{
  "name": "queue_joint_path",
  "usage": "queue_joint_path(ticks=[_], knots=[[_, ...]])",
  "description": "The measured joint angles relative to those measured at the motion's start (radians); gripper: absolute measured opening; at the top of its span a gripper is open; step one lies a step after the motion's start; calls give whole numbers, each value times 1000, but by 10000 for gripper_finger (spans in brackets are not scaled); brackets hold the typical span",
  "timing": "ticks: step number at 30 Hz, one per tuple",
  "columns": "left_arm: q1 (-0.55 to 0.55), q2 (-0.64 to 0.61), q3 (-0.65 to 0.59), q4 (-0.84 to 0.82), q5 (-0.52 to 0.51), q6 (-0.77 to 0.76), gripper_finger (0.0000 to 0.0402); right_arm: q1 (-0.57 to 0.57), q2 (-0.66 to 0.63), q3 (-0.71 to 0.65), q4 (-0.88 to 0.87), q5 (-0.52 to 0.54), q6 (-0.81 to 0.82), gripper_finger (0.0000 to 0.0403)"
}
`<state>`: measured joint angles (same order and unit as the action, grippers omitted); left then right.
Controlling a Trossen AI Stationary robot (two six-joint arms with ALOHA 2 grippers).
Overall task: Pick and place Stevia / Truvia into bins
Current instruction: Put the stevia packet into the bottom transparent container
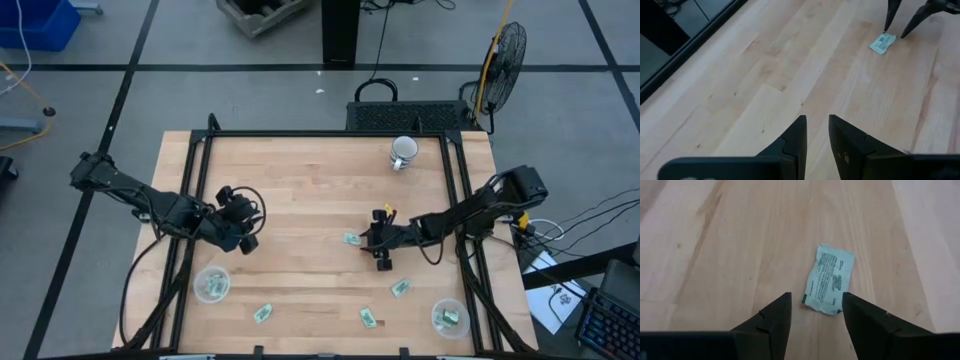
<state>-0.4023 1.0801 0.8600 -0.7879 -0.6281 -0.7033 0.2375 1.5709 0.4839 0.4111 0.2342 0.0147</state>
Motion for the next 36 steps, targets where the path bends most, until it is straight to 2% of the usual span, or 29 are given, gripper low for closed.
queue_joint_path(ticks=[8,16,20,27,31,33,36], knots=[[0,0,-1,1,3,2,88,0,68,1,91,5,-39,158],[0,0,-1,2,9,2,88,-26,68,1,53,-2,-2,139],[0,0,-1,3,8,1,88,-30,69,1,50,-6,7,114],[0,0,-1,3,8,1,88,-30,70,1,60,-2,0,45],[0,0,-1,3,8,1,88,-32,73,-3,147,8,-3,8],[0,0,-1,3,8,-1,88,-25,67,-2,229,12,-26,3],[0,0,-1,3,8,-1,88,-7,26,-1,260,4,-55,6]])
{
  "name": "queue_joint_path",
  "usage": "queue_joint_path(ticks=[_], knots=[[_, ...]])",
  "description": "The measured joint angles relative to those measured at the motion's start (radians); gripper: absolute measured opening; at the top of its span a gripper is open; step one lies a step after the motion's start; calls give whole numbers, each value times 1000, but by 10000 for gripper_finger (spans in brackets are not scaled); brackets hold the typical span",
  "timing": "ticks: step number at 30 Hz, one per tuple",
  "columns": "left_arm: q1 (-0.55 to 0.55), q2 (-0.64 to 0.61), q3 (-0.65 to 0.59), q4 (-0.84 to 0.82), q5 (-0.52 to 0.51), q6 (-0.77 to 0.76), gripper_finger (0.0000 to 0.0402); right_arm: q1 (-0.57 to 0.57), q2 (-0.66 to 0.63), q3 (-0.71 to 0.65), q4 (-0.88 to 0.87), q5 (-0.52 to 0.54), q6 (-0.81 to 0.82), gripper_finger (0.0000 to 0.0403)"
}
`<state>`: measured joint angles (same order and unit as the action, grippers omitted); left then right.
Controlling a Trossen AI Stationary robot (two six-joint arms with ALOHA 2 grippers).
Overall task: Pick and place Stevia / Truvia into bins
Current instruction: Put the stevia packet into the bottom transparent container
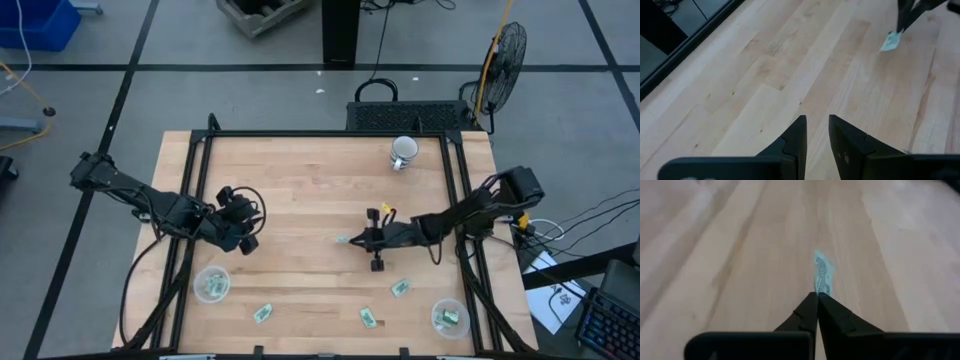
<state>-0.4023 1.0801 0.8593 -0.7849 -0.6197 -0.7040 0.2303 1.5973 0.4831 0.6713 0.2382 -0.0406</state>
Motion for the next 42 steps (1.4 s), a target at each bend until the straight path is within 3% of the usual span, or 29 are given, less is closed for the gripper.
queue_joint_path(ticks=[6,10,13,16,23,30,35,42], knots=[[0,0,0,0,0,0,88,78,-236,0,-185,-7,102,2],[0,0,0,0,0,0,88,177,-428,0,-305,-79,223,1],[0,0,0,0,0,0,88,271,-535,0,-309,-174,362,1],[0,0,0,0,0,1,88,371,-599,0,-317,-201,586,1],[0,0,0,4,-9,-2,88,590,-576,0,-569,-161,1260,0],[0,0,0,16,-10,-3,88,761,-509,0,-557,-352,1878,0],[0,0,0,58,-11,7,88,826,-510,0,-526,-395,2068,0],[0,0,0,90,-11,29,88,855,-510,2,-636,-410,2141,0]])
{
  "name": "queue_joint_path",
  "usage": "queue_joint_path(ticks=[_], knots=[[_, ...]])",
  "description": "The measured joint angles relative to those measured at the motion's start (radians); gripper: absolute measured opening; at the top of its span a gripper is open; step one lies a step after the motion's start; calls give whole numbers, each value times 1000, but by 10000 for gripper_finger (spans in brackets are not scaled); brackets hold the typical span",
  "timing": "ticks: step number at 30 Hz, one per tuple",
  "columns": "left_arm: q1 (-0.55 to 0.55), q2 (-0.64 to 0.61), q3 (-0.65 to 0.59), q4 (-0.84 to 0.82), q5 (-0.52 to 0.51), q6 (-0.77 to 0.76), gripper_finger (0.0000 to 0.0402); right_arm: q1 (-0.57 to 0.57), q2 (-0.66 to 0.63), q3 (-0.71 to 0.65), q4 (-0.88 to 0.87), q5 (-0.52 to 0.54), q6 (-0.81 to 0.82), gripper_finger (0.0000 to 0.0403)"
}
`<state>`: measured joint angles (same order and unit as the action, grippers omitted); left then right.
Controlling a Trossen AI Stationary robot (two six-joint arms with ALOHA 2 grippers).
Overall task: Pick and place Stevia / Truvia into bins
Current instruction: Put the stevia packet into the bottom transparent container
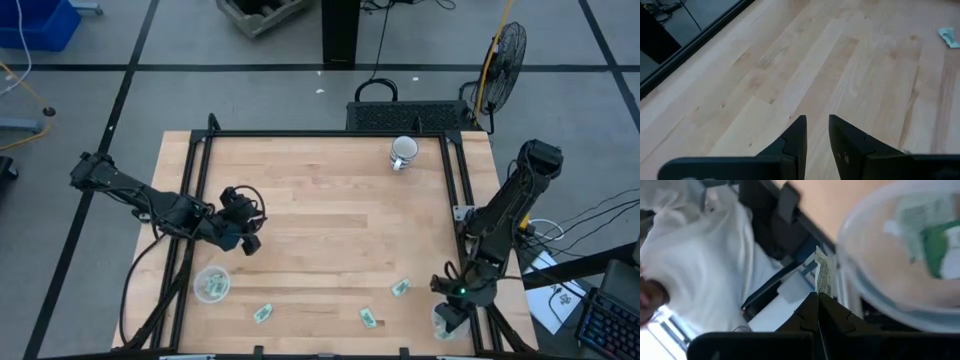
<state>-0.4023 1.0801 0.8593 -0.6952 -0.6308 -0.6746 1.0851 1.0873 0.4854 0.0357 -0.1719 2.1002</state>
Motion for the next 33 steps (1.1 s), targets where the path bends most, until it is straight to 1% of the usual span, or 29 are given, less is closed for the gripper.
queue_joint_path(ticks=[6,12,16,18,20,21,23,27,33], knots=[[0,0,0,0,0,0,88,-13,-11,1,-39,-16,-44,0],[0,0,0,0,0,-1,88,-13,-111,1,-89,-33,-74,0],[1,0,0,1,0,-1,88,-4,-203,-4,-294,-94,-47,0],[2,0,0,2,-1,3,88,-11,-246,-2,-393,-65,-16,0],[3,0,0,7,0,19,88,-8,-269,-3,-486,-63,25,0],[4,0,0,7,0,21,88,-6,-274,-3,-506,-67,51,0],[4,0,0,6,0,23,88,-9,-273,-3,-485,-58,79,0],[4,0,0,6,0,24,88,-8,-251,-2,-404,-56,56,0],[3,0,0,5,0,26,88,-10,-211,-2,-408,-36,56,4]])
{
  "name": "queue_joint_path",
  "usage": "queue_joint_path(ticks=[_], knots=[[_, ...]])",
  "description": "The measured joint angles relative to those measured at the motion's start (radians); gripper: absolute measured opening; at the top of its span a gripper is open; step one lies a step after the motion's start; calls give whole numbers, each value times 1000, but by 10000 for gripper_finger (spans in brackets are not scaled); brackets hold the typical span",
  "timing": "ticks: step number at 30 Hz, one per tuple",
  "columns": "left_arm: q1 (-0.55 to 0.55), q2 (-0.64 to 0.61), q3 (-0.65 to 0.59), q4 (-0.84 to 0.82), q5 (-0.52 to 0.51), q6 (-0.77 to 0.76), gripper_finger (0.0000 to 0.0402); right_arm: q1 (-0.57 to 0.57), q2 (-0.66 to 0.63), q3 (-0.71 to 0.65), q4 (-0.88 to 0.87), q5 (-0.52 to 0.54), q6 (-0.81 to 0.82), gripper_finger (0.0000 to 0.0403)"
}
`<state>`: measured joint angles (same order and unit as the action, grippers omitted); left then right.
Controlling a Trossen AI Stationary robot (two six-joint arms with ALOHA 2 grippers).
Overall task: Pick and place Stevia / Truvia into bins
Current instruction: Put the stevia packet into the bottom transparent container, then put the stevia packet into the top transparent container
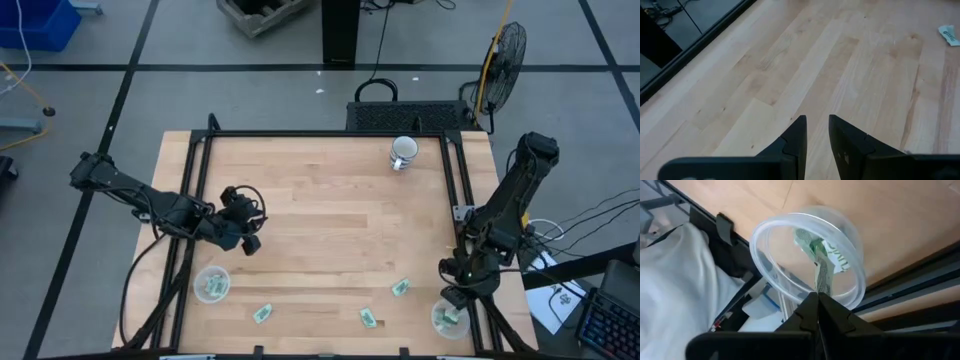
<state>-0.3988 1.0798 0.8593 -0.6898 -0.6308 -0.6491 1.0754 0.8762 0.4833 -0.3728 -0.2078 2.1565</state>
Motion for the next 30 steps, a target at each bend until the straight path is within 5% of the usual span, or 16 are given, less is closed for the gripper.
queue_joint_path(ticks=[17,24,30], knots=[[0,0,0,-1,0,-3,88,-2,68,0,51,76,-94,82],[0,0,0,6,0,-2,88,-3,22,0,271,375,-289,79],[0,0,0,6,0,-2,88,-44,1,0,351,697,-701,69]])
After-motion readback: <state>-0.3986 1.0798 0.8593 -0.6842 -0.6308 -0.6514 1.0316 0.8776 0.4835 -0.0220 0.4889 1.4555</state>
